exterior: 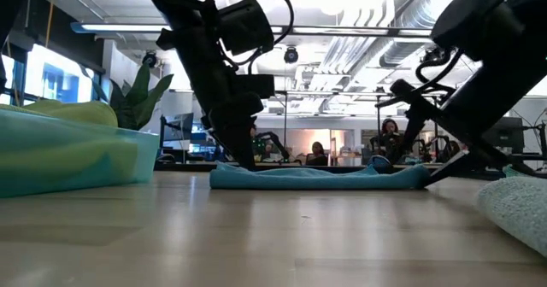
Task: Fold microfiber towels
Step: Fold the blue microfiber towel
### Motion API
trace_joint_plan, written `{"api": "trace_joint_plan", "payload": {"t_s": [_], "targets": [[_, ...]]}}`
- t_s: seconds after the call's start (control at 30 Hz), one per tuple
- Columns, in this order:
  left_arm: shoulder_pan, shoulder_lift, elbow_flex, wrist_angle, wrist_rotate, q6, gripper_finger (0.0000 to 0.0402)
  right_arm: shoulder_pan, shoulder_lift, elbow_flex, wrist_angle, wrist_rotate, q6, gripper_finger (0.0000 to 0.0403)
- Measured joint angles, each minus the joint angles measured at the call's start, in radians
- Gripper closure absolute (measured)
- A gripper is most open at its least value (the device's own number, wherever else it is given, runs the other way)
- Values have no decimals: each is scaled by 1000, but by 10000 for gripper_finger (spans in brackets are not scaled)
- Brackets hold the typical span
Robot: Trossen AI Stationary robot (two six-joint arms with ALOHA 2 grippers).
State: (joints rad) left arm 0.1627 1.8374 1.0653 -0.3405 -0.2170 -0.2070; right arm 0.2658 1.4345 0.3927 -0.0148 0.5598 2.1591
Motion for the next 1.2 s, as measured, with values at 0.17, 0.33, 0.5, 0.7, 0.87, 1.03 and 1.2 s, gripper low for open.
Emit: {"api": "trace_joint_plan", "payload": {"t_s": [0.17, 0.33, 0.5, 0.7, 0.87, 1.03, 1.2], "targets": [[0, 3, 1, 1, 0, 0, 225, -43, 0, 0, -2, -2, -58, 202], [-4, 16, 1, 7, 2, -8, 225, -60, 0, -1, -6, -8, -82, 246], [-13, 17, 1, 6, 2, -25, 225, -64, 1, -3, -16, -5, -128, 328], [-33, 0, 1, -4, 69, -99, 225, -71, 3, -6, -32, 61, -183, 393], [-75, -50, 1, -28, 145, -198, 225, -81, 3, 3, -35, 44, -266, 400], [-137, -128, 1, -59, 165, -292, 225, -80, 2, 91, -72, 27, -435, 401], [-200, -235, 2, -66, 175, -353, 225, -92, 7, 267, -307, 2, -595, 402]]}}
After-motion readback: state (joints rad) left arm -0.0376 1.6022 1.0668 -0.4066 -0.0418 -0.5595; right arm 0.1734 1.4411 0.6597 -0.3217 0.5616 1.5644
